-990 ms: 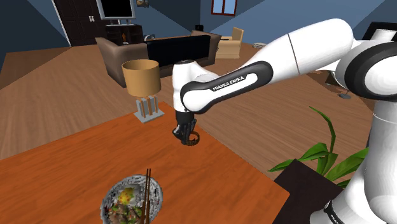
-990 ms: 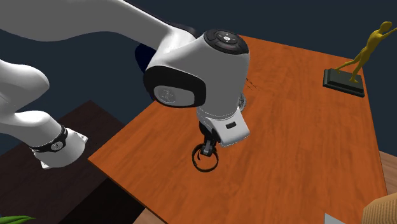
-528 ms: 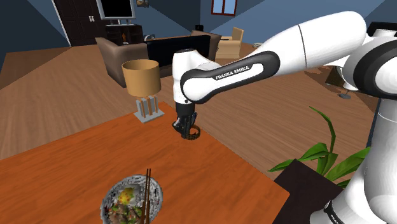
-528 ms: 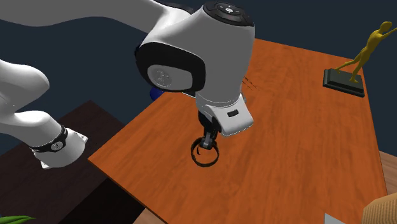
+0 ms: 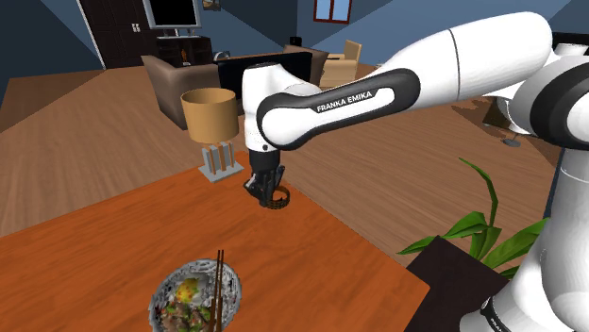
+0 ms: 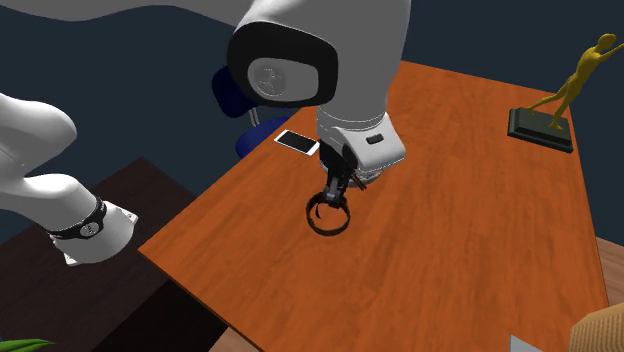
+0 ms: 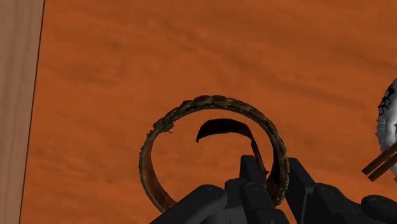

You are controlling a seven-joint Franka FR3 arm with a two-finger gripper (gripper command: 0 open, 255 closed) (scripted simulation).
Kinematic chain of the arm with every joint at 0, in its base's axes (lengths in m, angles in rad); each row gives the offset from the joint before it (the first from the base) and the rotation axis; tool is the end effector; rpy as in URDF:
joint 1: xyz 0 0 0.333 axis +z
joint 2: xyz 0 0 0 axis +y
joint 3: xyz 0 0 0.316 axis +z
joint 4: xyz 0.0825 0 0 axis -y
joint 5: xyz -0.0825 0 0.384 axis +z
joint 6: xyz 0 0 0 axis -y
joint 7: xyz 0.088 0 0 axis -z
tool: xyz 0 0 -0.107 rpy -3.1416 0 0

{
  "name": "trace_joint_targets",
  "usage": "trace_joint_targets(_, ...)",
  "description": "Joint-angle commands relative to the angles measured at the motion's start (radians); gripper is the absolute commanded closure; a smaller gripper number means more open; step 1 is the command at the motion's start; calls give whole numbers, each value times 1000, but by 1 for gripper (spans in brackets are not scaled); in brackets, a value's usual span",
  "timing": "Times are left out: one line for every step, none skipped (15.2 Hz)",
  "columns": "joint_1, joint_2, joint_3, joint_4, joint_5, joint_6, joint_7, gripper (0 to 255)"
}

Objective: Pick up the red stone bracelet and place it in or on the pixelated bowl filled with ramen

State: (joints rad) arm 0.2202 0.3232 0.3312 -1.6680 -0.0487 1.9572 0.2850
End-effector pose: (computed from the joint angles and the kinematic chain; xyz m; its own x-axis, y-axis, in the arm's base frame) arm 0.5619 0.3184 0.4250 0.9631 0.2674 -0.0318 0.2656 -0.9627 -0.0518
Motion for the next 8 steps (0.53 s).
trace_joint_targets(33,30,11,36,-13,-6,45,255)
trace_joint_targets(50,42,16,53,-18,-11,68,255)
trace_joint_targets(68,56,21,72,-25,-17,90,255)
trace_joint_targets(86,70,25,93,-31,-23,112,255)
trace_joint_targets(104,85,30,115,-37,-30,134,255)
trace_joint_targets(122,102,34,139,-44,-38,156,255)
trace_joint_targets(141,119,37,164,-51,-46,178,255)
trace_joint_targets(161,137,40,192,-59,-55,199,255)
